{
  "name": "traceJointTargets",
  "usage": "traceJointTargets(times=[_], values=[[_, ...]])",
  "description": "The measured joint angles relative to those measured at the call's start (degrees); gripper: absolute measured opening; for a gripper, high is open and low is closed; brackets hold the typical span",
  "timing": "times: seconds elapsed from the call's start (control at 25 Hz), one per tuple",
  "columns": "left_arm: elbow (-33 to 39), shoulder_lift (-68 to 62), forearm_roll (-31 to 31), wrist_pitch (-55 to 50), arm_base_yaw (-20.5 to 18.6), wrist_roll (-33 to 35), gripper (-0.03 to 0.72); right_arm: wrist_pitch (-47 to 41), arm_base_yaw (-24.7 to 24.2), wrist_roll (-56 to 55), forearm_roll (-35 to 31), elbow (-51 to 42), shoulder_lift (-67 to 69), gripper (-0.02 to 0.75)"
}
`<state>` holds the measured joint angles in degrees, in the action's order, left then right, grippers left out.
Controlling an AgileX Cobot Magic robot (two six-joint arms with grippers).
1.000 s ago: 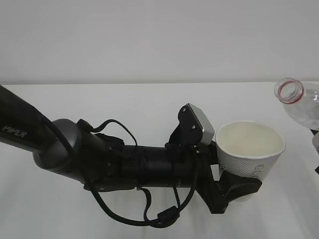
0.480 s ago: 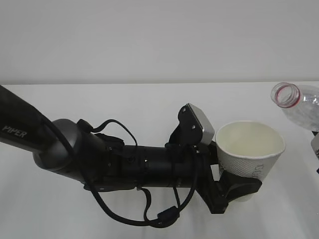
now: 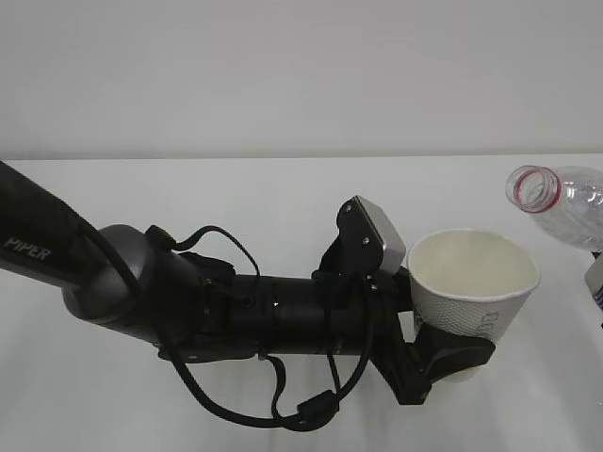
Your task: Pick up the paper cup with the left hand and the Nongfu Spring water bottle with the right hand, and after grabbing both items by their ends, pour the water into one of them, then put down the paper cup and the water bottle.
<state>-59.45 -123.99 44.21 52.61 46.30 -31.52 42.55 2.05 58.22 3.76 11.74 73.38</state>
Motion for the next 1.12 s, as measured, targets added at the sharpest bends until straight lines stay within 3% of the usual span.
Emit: traceJointTargets(times=[1.12], values=[[0.00,0.00,0.00,0.00,0.00,0.00,0.534,2.43,0.00,9.31,-1.51,0.00,0.00,0.405]])
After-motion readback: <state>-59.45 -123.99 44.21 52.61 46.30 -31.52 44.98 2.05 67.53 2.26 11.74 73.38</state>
